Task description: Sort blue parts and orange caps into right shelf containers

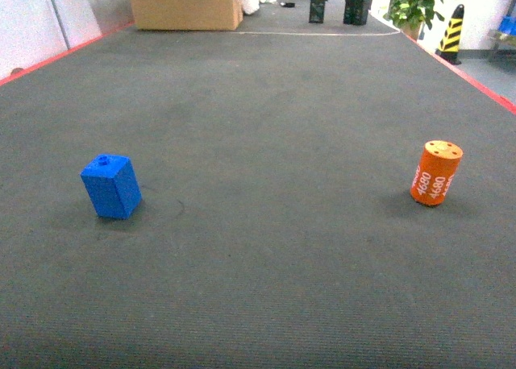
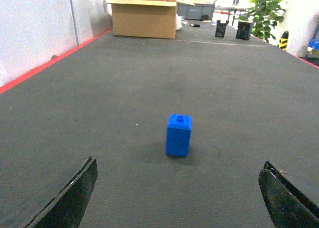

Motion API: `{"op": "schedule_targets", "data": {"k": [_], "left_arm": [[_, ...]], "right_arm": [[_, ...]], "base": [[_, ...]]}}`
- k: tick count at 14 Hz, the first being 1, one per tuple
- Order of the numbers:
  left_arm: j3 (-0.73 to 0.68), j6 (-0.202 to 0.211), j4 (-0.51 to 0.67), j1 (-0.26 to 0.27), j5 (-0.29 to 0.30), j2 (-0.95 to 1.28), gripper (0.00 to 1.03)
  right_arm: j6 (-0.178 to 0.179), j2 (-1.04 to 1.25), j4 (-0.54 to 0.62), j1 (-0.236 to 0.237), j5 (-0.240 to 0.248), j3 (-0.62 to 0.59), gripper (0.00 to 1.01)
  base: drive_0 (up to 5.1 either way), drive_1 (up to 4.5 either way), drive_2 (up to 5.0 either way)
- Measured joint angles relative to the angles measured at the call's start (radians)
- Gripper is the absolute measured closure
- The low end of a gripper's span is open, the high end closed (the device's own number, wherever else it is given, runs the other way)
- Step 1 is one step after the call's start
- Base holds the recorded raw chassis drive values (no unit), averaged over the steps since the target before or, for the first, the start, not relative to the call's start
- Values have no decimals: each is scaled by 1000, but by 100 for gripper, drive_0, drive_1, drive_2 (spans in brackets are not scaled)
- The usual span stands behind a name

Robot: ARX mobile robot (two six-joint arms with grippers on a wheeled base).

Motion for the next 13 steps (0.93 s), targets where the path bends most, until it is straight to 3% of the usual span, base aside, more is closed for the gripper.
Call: {"op": "schedule_targets", "data": {"k": [13], "left_arm": [[0, 0, 0, 0, 0, 0, 5]], "right_arm": [[0, 0, 0, 0, 0, 0, 3]], "base": [[0, 0, 0]]}}
